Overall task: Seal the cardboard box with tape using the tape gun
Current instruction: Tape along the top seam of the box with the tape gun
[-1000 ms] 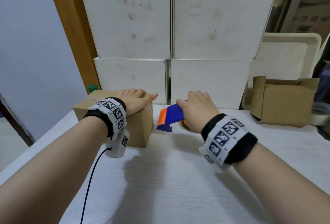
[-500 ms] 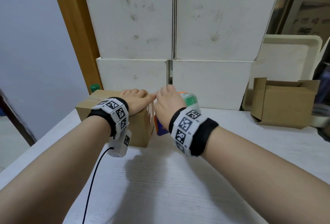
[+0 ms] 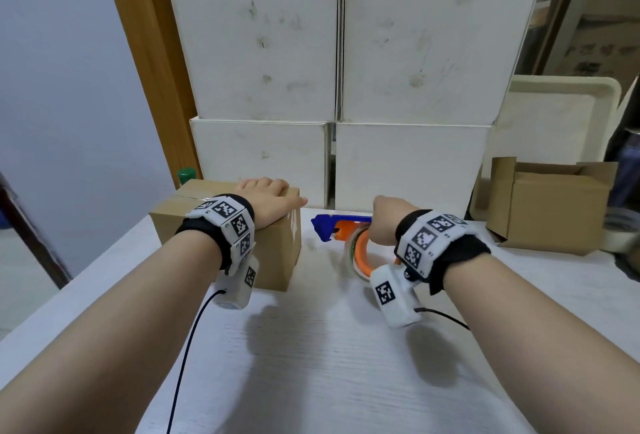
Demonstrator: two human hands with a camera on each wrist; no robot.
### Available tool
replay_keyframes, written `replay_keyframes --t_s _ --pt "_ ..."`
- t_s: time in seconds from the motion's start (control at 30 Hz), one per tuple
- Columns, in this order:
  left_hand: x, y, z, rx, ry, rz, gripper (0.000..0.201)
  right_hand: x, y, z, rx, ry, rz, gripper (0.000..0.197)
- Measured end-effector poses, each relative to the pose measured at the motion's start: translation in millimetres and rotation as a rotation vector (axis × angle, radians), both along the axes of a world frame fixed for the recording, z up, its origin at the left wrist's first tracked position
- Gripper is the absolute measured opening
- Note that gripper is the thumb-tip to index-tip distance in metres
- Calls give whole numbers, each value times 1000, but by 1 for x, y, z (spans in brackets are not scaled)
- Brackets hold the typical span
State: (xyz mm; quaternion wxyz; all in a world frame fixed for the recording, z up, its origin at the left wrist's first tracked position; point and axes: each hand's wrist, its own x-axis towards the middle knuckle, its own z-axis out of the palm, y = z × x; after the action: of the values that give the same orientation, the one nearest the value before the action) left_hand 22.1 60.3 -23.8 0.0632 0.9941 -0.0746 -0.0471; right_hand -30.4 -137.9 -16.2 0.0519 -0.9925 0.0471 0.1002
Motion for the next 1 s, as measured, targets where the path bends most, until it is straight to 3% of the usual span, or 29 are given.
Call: replay_keyframes --t_s 0.1,0.2,0.33,0.47,0.53,0.7,0.8,1.0 --pt "-1 -1 1 -6 5 18 65 5 -10 -7 124 76 -103 24" --pt "-3 -3 2 -10 4 33 62 9 -26 -18 402 106 -174 30" --pt "-5 -9 3 -11 10 53 59 4 -34 -31 549 148 -281 28" --pt "-5 -13 2 -9 12 53 60 8 -32 -42 449 130 -319 7" --pt "-6 -15 1 -12 10 44 62 11 -33 -46 305 95 -347 15" --pt "-11 -30 0 -19 0 -4 65 12 -34 -52 249 48 -390 23" --pt "-15 -45 -1 -29 -1 -33 66 14 -35 -58 303 -6 -430 35" --pt "-17 -63 -3 -88 1 -57 75 17 -38 -63 442 -68 -425 31"
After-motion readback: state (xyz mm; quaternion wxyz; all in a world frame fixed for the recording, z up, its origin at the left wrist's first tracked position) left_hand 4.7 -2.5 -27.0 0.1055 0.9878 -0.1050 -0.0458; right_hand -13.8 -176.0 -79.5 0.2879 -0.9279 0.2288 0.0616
